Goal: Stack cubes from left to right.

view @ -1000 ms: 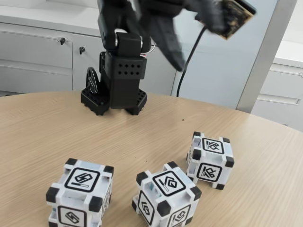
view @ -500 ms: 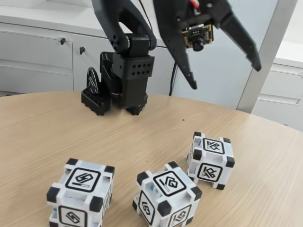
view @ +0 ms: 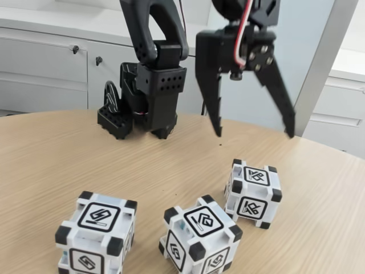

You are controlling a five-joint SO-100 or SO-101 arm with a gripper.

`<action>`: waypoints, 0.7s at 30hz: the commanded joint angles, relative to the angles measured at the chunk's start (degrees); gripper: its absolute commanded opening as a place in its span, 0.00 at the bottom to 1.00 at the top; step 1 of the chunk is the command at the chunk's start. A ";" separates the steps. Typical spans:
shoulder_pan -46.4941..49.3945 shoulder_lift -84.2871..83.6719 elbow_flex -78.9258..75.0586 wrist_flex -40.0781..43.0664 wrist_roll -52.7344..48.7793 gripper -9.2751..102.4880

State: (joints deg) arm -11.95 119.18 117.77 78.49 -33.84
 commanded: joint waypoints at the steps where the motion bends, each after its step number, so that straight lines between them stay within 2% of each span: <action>1: 0.00 -1.67 -3.34 -0.79 2.46 0.39; 9: 0.97 -6.42 -4.57 -7.82 4.04 0.39; 21: 1.05 -14.24 -4.66 -8.35 3.96 0.39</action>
State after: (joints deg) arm -11.60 105.12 115.66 70.58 -30.23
